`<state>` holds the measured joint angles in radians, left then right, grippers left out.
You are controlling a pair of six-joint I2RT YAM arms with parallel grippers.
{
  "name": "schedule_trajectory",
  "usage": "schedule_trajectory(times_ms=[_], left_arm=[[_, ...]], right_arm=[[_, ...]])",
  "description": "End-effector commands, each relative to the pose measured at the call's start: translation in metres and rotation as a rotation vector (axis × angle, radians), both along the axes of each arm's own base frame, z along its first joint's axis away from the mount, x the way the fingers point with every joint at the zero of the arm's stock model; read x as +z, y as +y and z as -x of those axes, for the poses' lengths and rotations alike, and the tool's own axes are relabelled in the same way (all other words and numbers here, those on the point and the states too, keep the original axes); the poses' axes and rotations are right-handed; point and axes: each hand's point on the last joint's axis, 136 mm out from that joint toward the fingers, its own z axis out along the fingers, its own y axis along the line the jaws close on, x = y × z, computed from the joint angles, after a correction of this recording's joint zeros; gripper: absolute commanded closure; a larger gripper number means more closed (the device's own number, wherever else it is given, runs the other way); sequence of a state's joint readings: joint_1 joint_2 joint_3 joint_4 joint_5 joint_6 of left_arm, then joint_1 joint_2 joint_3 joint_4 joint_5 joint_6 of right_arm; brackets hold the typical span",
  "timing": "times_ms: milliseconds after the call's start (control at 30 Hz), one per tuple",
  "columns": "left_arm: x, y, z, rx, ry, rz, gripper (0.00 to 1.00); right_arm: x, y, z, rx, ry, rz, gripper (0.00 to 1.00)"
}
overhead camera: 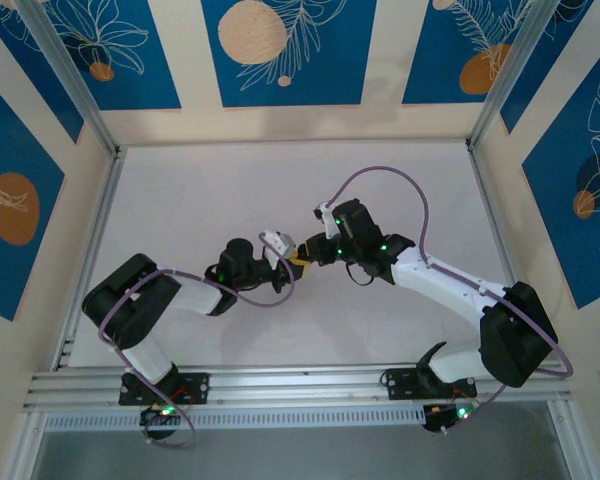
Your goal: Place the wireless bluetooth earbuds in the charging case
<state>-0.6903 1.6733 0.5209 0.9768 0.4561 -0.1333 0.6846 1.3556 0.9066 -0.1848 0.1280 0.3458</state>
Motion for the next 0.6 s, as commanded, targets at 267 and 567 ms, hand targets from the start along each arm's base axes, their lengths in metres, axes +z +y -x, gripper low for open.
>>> schedule_trajectory(times_ms=[267, 567], left_arm=[[0.029, -0.007, 0.0, -0.012, -0.05, 0.096, 0.86], [0.037, -0.006, 0.0, -0.007, -0.07, 0.11, 0.86]], right_arm=[[0.001, -0.001, 0.007, 0.028, -0.053, 0.029, 0.83], [0.012, -0.003, 0.016, 0.047, -0.108, 0.006, 0.83]])
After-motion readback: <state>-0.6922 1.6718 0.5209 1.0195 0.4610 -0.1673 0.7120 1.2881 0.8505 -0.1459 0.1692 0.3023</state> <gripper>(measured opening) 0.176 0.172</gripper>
